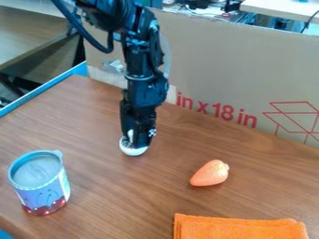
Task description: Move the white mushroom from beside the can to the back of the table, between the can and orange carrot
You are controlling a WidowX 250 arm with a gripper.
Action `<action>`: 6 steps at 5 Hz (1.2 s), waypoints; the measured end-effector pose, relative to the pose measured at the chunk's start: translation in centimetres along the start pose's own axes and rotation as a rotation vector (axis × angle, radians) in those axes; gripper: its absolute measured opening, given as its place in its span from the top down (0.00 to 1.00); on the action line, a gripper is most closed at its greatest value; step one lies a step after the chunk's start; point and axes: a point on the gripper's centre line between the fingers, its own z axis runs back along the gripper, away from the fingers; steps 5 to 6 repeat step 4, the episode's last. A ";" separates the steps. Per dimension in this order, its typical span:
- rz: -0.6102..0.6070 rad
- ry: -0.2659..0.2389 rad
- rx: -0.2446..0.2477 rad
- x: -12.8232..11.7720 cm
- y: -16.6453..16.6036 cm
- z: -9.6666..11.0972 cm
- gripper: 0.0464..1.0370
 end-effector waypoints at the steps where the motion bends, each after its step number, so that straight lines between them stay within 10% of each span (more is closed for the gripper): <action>1: 0.068 -0.071 0.044 -1.5 -1.2 3.2 0.02; 2: 0.121 -0.096 0.072 -5.2 -3.4 5.6 0.03; 4: 0.285 0.130 0.042 -15.1 -5.2 5.3 0.03; 6: 0.285 0.130 0.042 -15.1 -5.2 5.3 0.03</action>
